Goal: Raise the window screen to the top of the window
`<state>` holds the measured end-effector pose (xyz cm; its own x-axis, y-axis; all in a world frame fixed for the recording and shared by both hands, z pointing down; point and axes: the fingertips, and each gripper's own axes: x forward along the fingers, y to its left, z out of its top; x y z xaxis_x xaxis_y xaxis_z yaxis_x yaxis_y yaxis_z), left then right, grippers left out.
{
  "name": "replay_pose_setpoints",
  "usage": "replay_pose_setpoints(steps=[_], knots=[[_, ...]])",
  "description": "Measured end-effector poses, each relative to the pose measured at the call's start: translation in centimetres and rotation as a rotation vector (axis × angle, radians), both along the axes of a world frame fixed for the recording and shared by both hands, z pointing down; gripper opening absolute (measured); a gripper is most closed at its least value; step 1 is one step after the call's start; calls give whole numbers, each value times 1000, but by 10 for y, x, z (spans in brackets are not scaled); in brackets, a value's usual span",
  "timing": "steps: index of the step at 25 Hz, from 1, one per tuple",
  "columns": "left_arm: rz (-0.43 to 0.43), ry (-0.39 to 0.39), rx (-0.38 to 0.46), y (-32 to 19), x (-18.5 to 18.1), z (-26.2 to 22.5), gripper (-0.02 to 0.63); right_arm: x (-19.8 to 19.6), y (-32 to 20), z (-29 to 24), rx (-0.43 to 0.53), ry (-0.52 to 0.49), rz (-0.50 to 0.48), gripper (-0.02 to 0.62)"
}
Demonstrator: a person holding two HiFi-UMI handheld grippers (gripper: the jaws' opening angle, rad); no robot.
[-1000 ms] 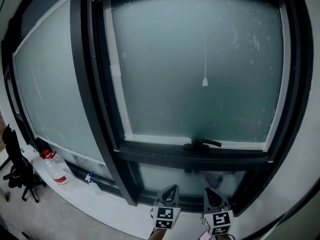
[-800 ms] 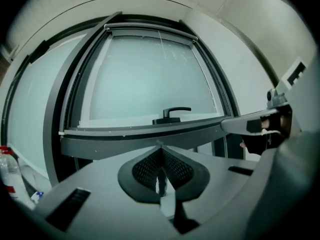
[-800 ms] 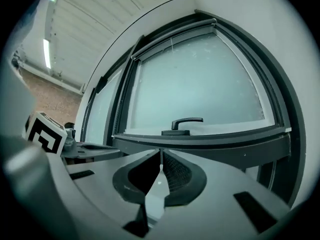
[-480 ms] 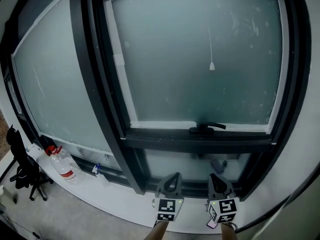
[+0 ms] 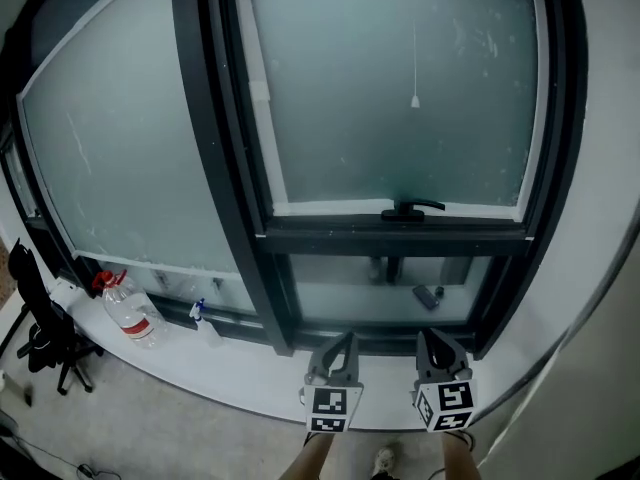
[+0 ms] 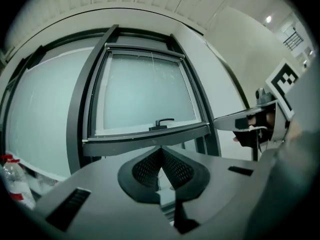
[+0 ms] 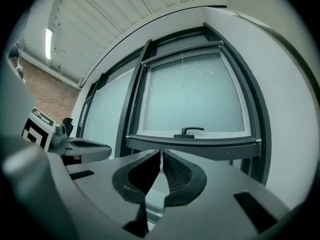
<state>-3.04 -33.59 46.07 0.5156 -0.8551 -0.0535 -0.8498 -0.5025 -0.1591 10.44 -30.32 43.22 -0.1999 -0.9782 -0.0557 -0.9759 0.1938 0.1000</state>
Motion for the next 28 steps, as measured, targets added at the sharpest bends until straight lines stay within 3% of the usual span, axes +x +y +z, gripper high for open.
replay_pose_setpoints(steps=[5,9,15,28], knots=[[30,-17,-17,49,-15,18,3,-18,60,8,-8,-43,39,21],[22,13,-12,82,-24,12,3,-34,97,12,-19,-6,25,21],[2,34,3,135,-24,-1,3,-27,153,4,1,-11,18,21],[-64,20,-17,341,-27,-2,3,-20,359,15,-5,-73,8,21]])
